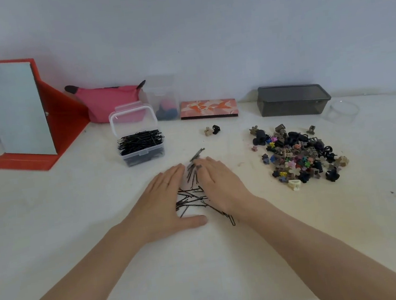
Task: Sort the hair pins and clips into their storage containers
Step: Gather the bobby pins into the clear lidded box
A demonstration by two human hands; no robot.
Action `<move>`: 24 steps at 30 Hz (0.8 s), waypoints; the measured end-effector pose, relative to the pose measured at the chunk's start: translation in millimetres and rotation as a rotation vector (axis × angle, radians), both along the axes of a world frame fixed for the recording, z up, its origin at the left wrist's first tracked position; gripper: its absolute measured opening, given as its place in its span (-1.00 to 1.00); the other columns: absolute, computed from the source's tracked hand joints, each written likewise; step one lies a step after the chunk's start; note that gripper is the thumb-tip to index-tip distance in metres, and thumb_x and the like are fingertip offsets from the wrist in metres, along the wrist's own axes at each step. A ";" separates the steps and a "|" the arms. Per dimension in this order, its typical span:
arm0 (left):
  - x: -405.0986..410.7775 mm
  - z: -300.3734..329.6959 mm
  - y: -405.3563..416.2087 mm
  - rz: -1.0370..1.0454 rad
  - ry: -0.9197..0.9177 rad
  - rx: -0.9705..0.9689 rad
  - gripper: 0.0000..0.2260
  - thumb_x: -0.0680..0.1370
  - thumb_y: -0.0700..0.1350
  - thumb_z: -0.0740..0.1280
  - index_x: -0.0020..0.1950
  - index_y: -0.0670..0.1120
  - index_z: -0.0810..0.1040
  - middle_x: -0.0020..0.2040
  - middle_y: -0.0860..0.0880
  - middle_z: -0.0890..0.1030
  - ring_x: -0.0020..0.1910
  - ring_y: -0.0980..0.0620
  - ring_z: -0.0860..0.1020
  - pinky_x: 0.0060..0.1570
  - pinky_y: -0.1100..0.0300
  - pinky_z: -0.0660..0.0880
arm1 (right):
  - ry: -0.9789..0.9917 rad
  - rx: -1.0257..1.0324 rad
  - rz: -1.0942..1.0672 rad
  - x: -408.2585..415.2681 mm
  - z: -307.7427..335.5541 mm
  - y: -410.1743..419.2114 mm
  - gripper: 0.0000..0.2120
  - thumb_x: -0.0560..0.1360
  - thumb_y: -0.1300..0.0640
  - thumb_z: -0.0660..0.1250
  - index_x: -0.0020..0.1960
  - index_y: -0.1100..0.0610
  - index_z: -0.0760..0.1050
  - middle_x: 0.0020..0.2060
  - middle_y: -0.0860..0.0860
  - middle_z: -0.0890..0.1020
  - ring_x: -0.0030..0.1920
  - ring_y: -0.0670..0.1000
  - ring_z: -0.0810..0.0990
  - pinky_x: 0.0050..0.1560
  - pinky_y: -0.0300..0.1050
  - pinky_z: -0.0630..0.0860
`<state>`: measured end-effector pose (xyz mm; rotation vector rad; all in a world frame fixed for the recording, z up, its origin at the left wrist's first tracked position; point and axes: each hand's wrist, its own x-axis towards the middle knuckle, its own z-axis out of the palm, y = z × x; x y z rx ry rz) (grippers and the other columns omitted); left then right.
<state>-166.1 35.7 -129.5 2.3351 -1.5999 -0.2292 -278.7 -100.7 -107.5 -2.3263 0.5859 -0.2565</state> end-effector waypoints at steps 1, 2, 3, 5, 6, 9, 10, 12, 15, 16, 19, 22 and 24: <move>-0.2 -1.8 -9.2 0.004 0.037 -0.065 0.09 0.24 0.59 0.25 0.59 0.05 0.01 0.58 0.17 0.08 0.54 0.22 0.03 0.53 0.09 0.07 | -0.023 0.027 0.035 6.6 -2.7 4.6 -0.59 0.69 0.11 -0.08 0.37 0.16 0.43 0.33 0.07 0.52 0.38 0.06 0.37 0.40 -0.17 0.11; 0.8 -3.0 -16.1 0.034 0.093 -0.112 0.05 0.22 0.58 0.30 0.55 0.07 0.12 0.53 0.16 0.23 0.51 0.18 0.20 0.47 0.07 0.22 | -0.048 0.072 0.033 11.6 -5.7 5.8 -0.60 0.69 0.07 -0.06 0.31 0.14 0.49 0.26 0.06 0.57 0.32 0.06 0.45 0.40 -0.09 0.24; 2.6 -4.2 -20.8 0.076 0.136 -0.143 0.03 0.20 0.57 0.34 0.52 0.08 0.17 0.47 0.16 0.31 0.46 0.15 0.29 0.42 0.07 0.31 | -0.087 0.183 -0.017 14.5 -6.2 4.3 -0.60 0.67 0.03 -0.04 0.23 0.12 0.53 0.17 0.04 0.62 0.23 0.04 0.52 0.33 -0.04 0.35; 4.6 -4.8 -22.6 0.117 0.157 -0.163 0.06 0.21 0.55 0.37 0.55 0.06 0.11 0.50 0.13 0.28 0.47 0.13 0.27 0.43 0.08 0.30 | -0.197 0.424 -0.158 18.1 -5.0 -5.2 -0.64 0.64 0.00 0.01 0.17 0.05 0.56 0.06 -0.05 0.67 0.14 -0.04 0.58 0.22 -0.08 0.44; 5.0 -4.2 -21.5 0.114 0.142 -0.171 0.08 0.23 0.53 0.37 0.58 0.04 0.05 0.54 0.11 0.21 0.50 0.12 0.21 0.47 0.09 0.24 | -0.233 0.446 -0.192 19.9 -3.3 -12.2 -0.66 0.64 0.00 0.03 0.19 0.03 0.55 0.07 -0.07 0.67 0.14 -0.07 0.58 0.22 -0.12 0.43; 8.0 -0.1 -20.5 0.122 0.074 -0.168 0.13 0.26 0.49 0.37 0.61 -0.02 -0.05 0.60 0.05 0.07 0.56 0.06 0.07 0.52 0.10 0.09 | -0.141 0.214 -0.052 30.6 4.3 -30.3 -0.61 0.68 0.02 0.00 0.41 0.03 0.43 0.35 -0.06 0.51 0.37 -0.07 0.41 0.34 -0.23 0.24; 11.1 1.9 -20.9 0.141 0.073 -0.138 0.16 0.25 0.50 0.38 0.61 -0.03 -0.08 0.60 0.04 0.05 0.56 0.04 0.05 0.53 0.08 0.06 | -0.066 0.124 0.016 38.9 4.7 -33.7 -0.58 0.69 0.02 -0.02 0.46 0.06 0.38 0.43 -0.04 0.43 0.45 -0.05 0.32 0.39 -0.23 0.16; 17.3 2.9 -24.2 0.156 0.089 -0.079 0.19 0.21 0.53 0.36 0.61 -0.04 -0.08 0.60 0.02 0.10 0.56 0.03 0.08 0.53 0.04 0.08 | 0.080 -0.029 0.108 52.3 2.1 -39.5 -0.55 0.69 0.03 -0.06 0.49 0.13 0.34 0.49 0.02 0.35 0.53 0.02 0.19 0.46 -0.17 0.05; 23.5 0.1 -25.3 0.140 0.086 -0.098 0.14 0.22 0.53 0.36 0.59 -0.05 0.04 0.54 0.05 0.26 0.51 0.06 0.21 0.48 0.04 0.20 | 0.167 -0.177 0.171 55.9 -4.1 -40.7 -0.54 0.69 0.04 -0.09 0.49 0.14 0.34 0.52 0.07 0.29 0.54 0.05 0.15 0.52 -0.11 0.01; 24.4 -0.7 -24.9 0.150 0.101 -0.131 0.09 0.25 0.48 0.40 0.58 -0.05 0.09 0.50 0.06 0.32 0.47 0.07 0.25 0.45 0.06 0.25 | 0.161 -0.206 0.187 50.2 -4.8 -39.6 -0.54 0.69 0.04 -0.08 0.49 0.14 0.34 0.52 0.07 0.30 0.53 0.04 0.17 0.51 -0.14 0.01; 26.3 -1.7 -26.9 0.169 0.126 -0.229 -0.08 0.30 0.37 0.45 0.50 -0.04 0.24 0.32 0.08 0.43 0.29 0.12 0.36 0.31 0.14 0.37 | 0.161 -0.209 0.241 23.7 0.5 -34.5 -0.55 0.69 0.04 -0.06 0.47 0.14 0.37 0.50 0.02 0.32 0.49 -0.02 0.20 0.45 -0.23 0.04; 24.2 -1.1 -31.0 0.134 0.090 -0.271 -0.27 0.37 0.30 0.41 0.42 -0.02 0.32 0.14 0.10 0.47 0.15 0.13 0.38 0.16 0.12 0.43 | 0.186 -0.192 0.298 -0.4 10.2 -31.3 -0.61 0.68 0.09 0.03 0.43 0.15 0.40 0.42 0.03 0.42 0.41 -0.01 0.29 0.38 -0.25 0.10; 19.9 2.9 -27.9 0.098 0.052 -0.262 -0.37 0.45 0.24 0.40 0.42 0.01 0.32 0.13 0.13 0.47 0.14 0.14 0.38 0.14 0.11 0.44 | 0.199 -0.180 0.328 -10.8 18.3 -30.1 -0.61 0.63 0.07 0.14 0.44 0.09 0.37 0.34 0.02 0.49 0.36 0.04 0.37 0.37 -0.12 0.24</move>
